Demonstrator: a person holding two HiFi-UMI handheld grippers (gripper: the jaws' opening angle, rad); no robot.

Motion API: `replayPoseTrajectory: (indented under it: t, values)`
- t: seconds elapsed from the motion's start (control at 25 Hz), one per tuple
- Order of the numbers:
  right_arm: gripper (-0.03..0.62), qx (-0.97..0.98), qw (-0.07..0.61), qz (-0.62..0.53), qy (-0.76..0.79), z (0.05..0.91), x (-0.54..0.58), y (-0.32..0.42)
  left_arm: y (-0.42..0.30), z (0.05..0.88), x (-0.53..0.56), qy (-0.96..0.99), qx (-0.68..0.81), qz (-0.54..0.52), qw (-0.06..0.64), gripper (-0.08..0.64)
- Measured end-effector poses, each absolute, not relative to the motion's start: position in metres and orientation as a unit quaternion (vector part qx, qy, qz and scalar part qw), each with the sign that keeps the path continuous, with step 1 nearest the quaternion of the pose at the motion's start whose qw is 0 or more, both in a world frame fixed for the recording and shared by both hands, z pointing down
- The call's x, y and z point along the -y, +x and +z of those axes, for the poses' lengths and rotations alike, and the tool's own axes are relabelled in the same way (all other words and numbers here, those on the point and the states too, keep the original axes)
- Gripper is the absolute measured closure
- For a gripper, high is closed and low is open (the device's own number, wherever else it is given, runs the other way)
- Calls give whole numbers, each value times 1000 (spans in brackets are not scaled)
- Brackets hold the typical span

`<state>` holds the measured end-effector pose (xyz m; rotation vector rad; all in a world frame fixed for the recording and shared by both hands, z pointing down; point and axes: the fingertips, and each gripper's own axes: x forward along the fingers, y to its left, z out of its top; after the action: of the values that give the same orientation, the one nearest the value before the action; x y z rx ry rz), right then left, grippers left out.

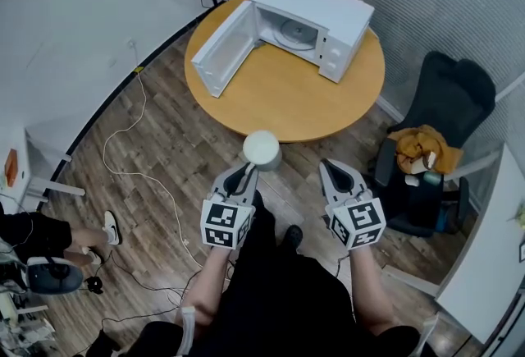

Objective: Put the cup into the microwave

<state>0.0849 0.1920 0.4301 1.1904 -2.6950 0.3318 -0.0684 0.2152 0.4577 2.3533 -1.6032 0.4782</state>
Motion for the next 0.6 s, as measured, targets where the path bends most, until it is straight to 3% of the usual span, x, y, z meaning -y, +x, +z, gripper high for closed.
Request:
replayPoseTrajectory:
  t: [0.6]
  values:
    - [583, 902, 99, 134, 399, 438, -118, 37, -106, 463, -131, 825, 527, 174, 112, 518]
